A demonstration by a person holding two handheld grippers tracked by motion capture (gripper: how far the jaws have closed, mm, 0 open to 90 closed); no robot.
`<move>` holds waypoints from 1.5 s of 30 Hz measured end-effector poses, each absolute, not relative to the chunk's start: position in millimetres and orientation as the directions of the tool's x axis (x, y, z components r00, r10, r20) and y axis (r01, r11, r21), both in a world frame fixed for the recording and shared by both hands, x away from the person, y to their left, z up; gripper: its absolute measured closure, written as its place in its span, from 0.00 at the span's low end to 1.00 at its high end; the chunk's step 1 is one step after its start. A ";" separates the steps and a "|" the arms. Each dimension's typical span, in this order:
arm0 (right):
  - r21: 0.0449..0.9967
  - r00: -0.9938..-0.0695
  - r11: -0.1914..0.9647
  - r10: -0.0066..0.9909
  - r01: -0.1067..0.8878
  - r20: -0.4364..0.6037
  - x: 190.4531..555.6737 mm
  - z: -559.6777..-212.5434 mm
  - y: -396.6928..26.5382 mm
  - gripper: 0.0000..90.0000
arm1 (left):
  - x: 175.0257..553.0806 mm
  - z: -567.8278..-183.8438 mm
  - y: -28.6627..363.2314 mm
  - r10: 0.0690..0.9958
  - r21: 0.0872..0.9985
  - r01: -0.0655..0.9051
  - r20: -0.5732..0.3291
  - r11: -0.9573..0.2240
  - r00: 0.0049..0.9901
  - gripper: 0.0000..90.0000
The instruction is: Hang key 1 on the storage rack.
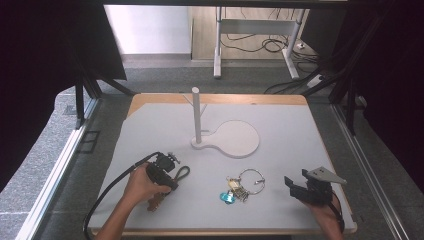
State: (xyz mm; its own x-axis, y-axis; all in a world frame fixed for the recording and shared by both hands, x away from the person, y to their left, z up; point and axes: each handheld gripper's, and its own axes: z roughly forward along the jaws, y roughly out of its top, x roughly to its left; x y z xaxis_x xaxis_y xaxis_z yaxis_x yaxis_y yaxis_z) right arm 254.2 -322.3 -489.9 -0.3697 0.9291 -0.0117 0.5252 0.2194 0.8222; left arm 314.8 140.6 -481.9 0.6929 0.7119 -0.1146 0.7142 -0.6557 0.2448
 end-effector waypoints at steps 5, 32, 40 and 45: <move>0.822 -0.354 0.210 0.935 0.530 -0.011 255.9 -491.7 -323.7 0.31 | 313.7 -482.1 141.1 0.714 0.251 0.709 -0.090 -0.659 0.695 0.71; 0.811 -0.348 0.212 0.938 0.545 -0.012 257.1 -495.8 -325.8 0.32 | 302.1 -420.8 190.2 0.641 0.506 0.656 -0.236 -0.561 0.730 0.74; 0.807 -0.354 0.223 0.935 0.547 -0.018 257.2 -497.7 -324.4 0.32 | 303.0 -396.5 198.2 0.639 0.572 0.626 -0.216 -0.530 0.738 0.74; 0.805 -0.357 0.227 0.934 0.549 -0.020 257.8 -498.9 -324.0 0.33 | 303.4 -388.5 199.3 0.631 0.592 0.614 -0.216 -0.522 0.745 0.74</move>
State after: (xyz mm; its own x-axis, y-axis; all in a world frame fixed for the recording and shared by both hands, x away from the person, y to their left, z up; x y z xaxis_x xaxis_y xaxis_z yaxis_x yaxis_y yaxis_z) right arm 257.8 -324.0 -498.9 -0.3574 0.9337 -0.0203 0.5486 0.2274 0.8046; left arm 303.4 199.3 -388.5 0.7450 0.6312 -0.2160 0.6140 -0.5220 0.5921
